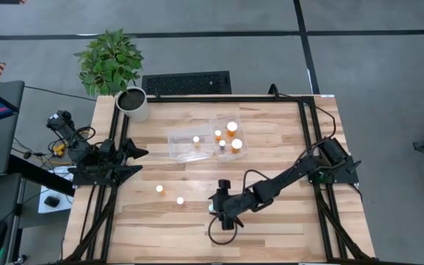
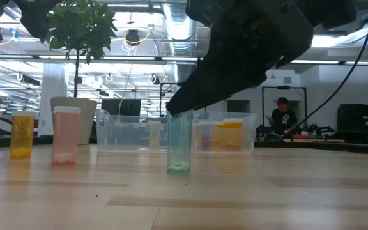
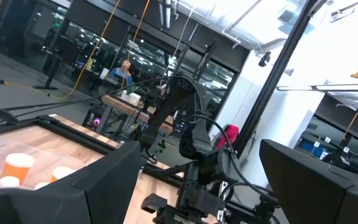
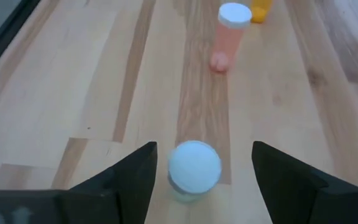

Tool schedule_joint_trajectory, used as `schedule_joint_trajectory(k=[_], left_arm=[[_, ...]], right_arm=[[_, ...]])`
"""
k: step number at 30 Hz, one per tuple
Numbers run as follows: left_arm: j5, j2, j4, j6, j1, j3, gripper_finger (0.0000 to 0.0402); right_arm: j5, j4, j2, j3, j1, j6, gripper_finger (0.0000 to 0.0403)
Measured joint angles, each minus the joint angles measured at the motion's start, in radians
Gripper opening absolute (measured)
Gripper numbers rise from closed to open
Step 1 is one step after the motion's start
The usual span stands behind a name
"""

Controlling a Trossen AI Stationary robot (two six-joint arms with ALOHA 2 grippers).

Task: Pick and place medicine bottles into bin by pill shape (circle, oval)
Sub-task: Put the green tablet bottle into the left transparent bin

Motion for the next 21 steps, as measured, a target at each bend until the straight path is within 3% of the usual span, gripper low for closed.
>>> schedule_joint_trajectory(k=[6,17,21], left_arm=[[0.000,0.000,-0.001,0.000,0.000,0.000,0.0322],[0.000,0.000,-0.001,0.001,0.000,0.000,0.0322],[0.001,0.000,-0.002,0.002,0.000,0.000,0.0322]], right_arm=[[0.000,-0.027,0.000,0.000,-0.018,0.005,0.0237],[-0.023,-0.039,-0.002,0.000,-0.032,0.009,0.0124],[-0.023,-0.039,-0.002,0.000,-0.032,0.009,0.0100]])
